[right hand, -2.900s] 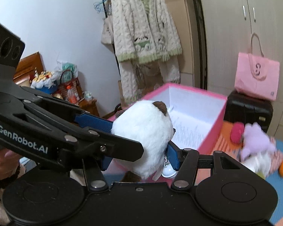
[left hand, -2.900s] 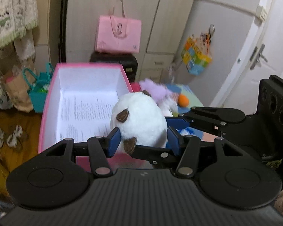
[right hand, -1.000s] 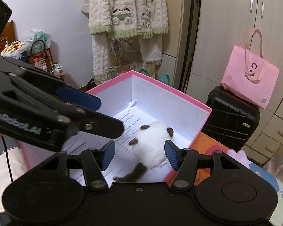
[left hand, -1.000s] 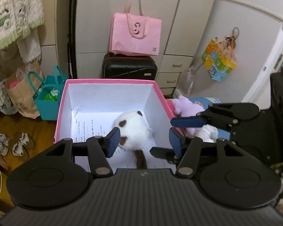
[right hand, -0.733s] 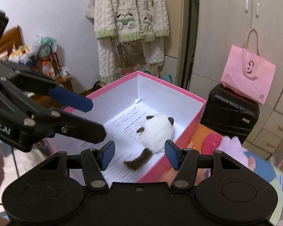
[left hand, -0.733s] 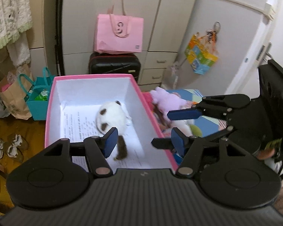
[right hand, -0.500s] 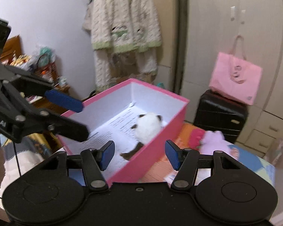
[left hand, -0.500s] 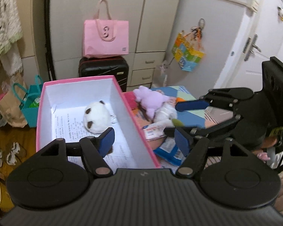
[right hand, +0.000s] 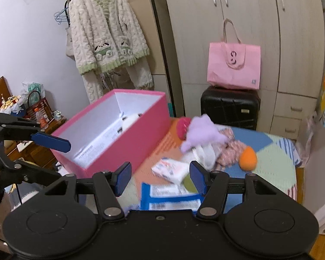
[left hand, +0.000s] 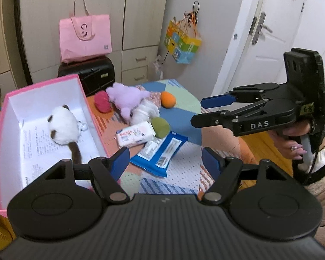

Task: Organize soft objects
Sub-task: 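Move the left gripper to the blue wet-wipe pack and close on it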

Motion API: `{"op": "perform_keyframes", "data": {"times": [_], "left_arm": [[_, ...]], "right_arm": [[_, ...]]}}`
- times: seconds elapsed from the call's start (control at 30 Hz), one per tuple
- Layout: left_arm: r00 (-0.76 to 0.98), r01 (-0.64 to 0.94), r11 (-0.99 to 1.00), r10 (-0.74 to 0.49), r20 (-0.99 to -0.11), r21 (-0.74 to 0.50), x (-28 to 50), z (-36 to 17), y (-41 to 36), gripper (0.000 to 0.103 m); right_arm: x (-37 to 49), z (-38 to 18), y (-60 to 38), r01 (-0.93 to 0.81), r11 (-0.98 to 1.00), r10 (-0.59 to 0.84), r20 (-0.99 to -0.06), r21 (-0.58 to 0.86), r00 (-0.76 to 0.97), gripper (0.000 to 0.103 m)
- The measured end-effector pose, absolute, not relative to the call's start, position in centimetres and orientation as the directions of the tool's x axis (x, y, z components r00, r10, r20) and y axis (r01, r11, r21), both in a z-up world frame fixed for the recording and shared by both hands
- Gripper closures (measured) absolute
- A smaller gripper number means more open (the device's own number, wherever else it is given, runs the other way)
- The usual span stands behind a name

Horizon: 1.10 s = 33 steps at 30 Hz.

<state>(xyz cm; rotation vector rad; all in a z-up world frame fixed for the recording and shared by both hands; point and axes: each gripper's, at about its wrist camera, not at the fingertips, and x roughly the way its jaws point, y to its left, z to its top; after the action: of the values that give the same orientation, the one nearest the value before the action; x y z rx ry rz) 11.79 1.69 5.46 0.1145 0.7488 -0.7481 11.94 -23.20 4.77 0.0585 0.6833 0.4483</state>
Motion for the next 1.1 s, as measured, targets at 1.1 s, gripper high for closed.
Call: {"op": "perform_keyframes", "data": {"times": [1.1], "left_arm": [[0.518,0.413,0.9,-0.358,-0.777,-0.139,16.5,-7.0,-6.0,0.044]], "right_arm": [[17.8,-6.4,-26.6,-0.384,0.895,0.429,-0.67,0.227,0.605,0.059]]}}
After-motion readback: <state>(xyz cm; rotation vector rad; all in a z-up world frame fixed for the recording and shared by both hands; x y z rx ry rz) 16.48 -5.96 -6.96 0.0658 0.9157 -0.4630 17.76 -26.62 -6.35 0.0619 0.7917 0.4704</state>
